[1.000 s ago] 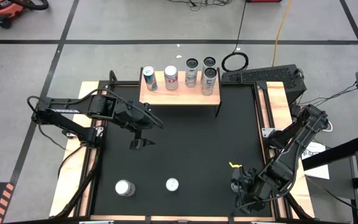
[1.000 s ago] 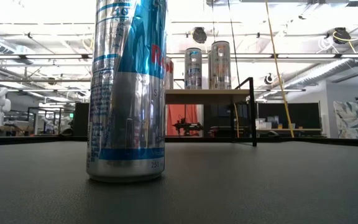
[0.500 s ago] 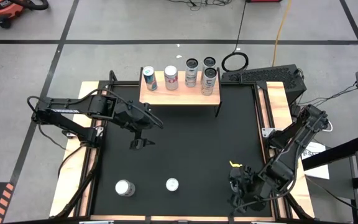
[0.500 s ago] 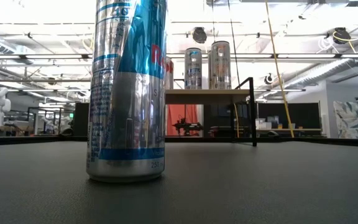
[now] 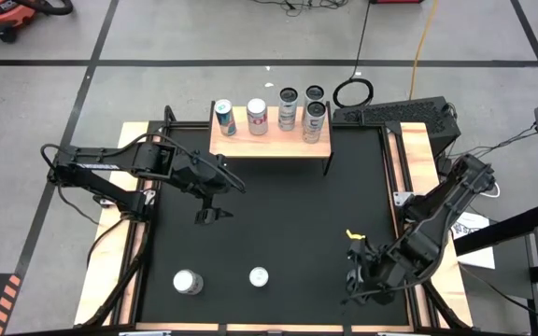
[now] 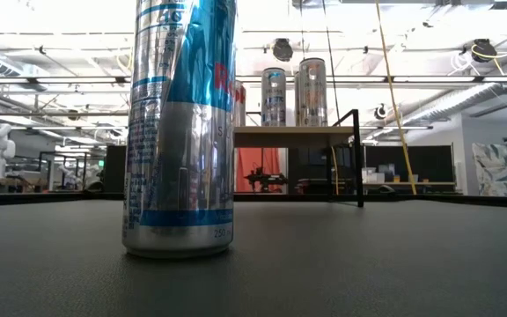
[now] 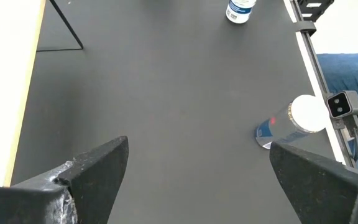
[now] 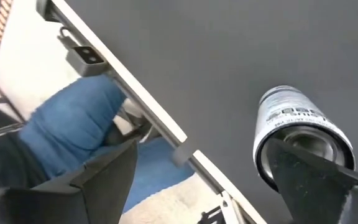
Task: Place canned beverage on shelf
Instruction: Put the white blue soda can on the shelf aligned with the other white blue soda can
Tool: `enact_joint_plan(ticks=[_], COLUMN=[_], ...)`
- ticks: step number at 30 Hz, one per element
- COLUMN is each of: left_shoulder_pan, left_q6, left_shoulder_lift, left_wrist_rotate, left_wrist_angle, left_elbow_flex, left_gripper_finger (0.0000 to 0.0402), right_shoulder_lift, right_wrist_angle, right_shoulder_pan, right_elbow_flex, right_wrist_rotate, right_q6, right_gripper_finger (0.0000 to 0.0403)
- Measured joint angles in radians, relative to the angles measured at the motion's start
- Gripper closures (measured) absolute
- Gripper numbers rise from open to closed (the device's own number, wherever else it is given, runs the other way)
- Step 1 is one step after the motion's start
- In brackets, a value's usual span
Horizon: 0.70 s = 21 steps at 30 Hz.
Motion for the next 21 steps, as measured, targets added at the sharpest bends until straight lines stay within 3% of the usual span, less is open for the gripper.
enact_joint_plan(ticks=[4, 13, 21], left_shoulder_pan=[0.0, 0.0, 0.0], left_q6=[0.0, 0.0, 0.001], left_shoulder_lift=[0.0, 0.0, 0.0], left_wrist_rotate=[0.0, 0.0, 0.0], left_wrist_angle=[0.0, 0.0, 0.001], left_elbow_flex=[0.0, 0.0, 0.0], left_gripper_finger=[0.0008, 0.0008, 0.0008], right_shoulder_lift=[-0.031, -0.072, -0.018], right_wrist_angle=[-0.016, -0.233, -0.253], right_shoulder_pan=[0.0, 0.034, 0.061], right_elbow_flex=[0.001, 0.001, 0.001], right_wrist_rotate=[-0.001, -0.052, -0.051], right_q6=[0.007, 0.118, 0.157], right_gripper_finger=[0.0064, 0.0064, 0.0064])
